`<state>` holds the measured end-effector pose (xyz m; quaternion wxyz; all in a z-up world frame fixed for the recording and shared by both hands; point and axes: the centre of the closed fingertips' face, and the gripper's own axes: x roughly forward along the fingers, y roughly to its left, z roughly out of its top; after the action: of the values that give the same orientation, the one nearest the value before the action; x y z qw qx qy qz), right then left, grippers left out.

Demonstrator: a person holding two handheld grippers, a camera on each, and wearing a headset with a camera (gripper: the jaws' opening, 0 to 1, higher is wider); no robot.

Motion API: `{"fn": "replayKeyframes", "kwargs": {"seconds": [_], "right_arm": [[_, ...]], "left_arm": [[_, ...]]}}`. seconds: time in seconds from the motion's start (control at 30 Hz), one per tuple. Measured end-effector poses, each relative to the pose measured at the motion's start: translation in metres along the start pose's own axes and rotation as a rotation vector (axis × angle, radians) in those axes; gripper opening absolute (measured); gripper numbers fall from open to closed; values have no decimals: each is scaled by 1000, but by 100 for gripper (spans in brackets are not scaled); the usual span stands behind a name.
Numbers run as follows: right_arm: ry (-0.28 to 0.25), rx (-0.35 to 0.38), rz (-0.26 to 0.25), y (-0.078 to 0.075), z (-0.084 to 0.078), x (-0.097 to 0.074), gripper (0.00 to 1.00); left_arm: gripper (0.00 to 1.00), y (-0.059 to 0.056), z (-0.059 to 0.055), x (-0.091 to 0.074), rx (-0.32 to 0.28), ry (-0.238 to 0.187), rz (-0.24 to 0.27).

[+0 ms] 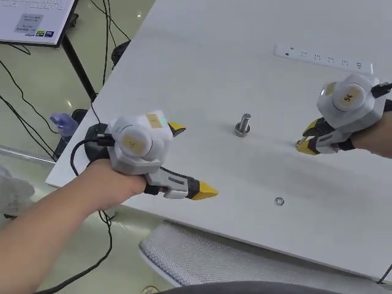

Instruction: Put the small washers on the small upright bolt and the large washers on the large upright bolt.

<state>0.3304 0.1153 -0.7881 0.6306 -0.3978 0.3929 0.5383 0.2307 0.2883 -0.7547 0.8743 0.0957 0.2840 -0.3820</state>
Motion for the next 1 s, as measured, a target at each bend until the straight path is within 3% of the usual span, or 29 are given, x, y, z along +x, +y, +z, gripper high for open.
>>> {"fn": "replayKeyframes", "kwargs": {"seconds": [0.07,0.27,0.53,0.8,1.0], "right_arm": [[1,2,9,10,-3,1,24],[4,-10,43,41,-9,2,24],[-11,25,61,61,-14,9,25],[-22,67,81,85,-23,26,27],[-19,82,77,90,-30,42,29]], "left_arm": [[90,3,-5,2,5,16,11],[90,3,-3,6,-2,8,15],[90,-4,0,12,7,14,4],[90,-2,1,16,11,14,24],[90,3,1,17,15,20,37]]}}
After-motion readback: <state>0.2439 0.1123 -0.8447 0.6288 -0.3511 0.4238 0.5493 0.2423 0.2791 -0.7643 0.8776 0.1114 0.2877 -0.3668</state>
